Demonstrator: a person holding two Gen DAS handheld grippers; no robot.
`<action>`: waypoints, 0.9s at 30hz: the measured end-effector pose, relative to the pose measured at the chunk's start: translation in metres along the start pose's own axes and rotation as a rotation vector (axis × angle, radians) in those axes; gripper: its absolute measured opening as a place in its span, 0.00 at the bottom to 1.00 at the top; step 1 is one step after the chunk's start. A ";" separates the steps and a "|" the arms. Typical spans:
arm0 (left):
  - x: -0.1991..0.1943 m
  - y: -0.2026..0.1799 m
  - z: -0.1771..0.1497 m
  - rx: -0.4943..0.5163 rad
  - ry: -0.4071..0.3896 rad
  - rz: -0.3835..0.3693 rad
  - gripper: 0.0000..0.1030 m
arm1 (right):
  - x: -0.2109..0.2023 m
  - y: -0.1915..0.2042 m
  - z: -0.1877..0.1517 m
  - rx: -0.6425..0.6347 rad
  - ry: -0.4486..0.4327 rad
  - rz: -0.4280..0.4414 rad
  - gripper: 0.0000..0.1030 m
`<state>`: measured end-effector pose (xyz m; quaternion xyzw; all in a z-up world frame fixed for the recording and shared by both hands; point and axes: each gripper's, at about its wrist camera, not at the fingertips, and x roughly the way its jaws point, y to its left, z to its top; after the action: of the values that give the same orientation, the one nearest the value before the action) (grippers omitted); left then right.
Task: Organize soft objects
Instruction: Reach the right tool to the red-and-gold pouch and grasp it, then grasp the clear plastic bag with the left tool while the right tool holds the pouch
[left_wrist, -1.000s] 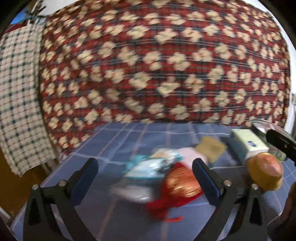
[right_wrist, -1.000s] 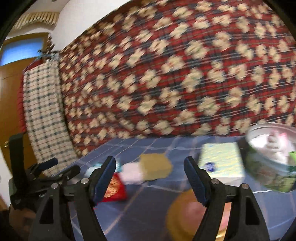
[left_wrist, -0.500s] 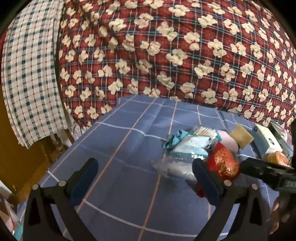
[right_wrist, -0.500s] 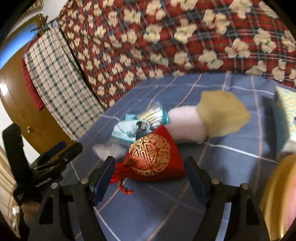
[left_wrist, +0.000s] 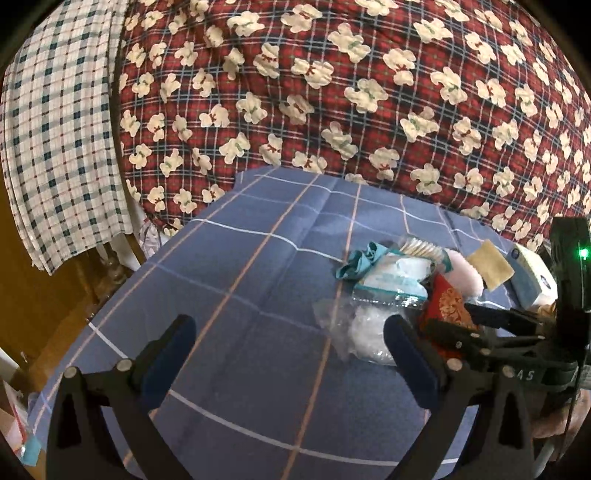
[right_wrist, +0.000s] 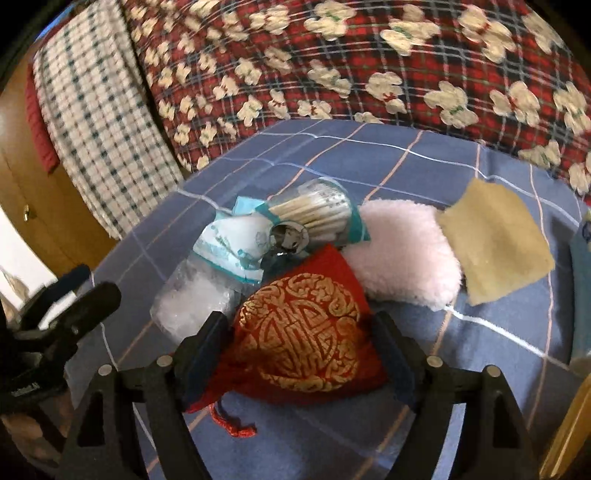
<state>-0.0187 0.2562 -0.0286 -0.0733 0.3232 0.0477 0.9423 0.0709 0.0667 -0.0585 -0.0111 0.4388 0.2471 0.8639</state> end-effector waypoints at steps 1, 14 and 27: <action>0.000 -0.002 0.000 0.009 0.001 0.003 1.00 | 0.001 0.001 0.000 -0.023 0.007 -0.003 0.79; 0.012 -0.036 0.009 0.101 0.083 -0.049 1.00 | -0.046 -0.016 -0.030 -0.068 -0.094 0.061 0.35; 0.065 -0.081 0.014 0.158 0.231 -0.033 0.63 | -0.103 -0.051 -0.040 0.011 -0.322 -0.003 0.35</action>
<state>0.0518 0.1812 -0.0492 -0.0092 0.4308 -0.0022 0.9024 0.0119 -0.0305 -0.0143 0.0326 0.2959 0.2422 0.9234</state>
